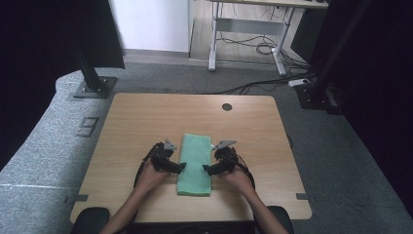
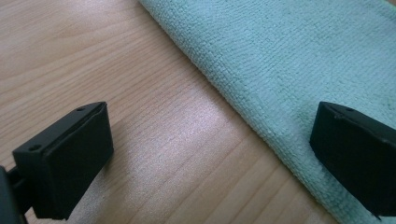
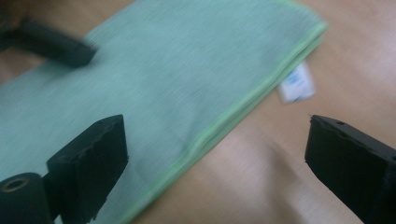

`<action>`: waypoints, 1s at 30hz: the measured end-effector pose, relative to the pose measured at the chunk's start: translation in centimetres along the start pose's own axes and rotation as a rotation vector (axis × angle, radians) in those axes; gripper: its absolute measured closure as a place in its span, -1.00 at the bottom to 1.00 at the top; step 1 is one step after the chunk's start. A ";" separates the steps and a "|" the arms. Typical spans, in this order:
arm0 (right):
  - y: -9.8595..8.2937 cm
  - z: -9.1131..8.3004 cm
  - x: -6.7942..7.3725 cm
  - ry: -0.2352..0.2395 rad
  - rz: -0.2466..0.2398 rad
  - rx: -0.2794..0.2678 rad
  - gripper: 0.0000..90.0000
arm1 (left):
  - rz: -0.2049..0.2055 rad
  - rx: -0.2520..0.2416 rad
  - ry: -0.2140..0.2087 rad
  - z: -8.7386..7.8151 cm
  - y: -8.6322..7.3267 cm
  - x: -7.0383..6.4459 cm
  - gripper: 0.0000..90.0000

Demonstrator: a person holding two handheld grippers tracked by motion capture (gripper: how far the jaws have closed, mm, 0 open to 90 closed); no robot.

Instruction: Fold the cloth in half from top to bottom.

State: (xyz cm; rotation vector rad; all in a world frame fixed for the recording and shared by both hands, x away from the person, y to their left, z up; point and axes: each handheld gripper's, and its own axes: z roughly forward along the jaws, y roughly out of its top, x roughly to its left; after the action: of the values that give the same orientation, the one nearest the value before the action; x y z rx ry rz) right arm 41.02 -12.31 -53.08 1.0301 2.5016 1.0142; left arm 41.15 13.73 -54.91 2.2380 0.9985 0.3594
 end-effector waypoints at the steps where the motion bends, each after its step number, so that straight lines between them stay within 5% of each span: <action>1: 0.4 0.2 -0.4 -0.006 0.004 -0.003 -0.79 | -0.003 -0.001 0.001 0.0 0.0 0.0 -1.00; 15: 5.1 3.2 -5.0 -0.041 0.068 0.011 -0.01 | -0.010 -0.002 0.007 0.0 -0.1 -0.2 -1.00; 24: 6.0 5.6 -5.9 -0.087 0.027 0.063 0.08 | -0.013 -0.002 0.007 0.0 -0.1 -0.2 -1.00; 30: 5.5 5.7 -6.4 -0.042 0.056 0.045 0.24 | -0.014 -0.002 0.007 0.0 -0.1 -0.2 -1.00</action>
State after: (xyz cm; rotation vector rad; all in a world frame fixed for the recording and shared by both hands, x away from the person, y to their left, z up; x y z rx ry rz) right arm 51.17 -11.04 -53.63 1.1291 2.4851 0.9460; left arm 40.97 13.65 -54.93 2.2287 1.0167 0.3626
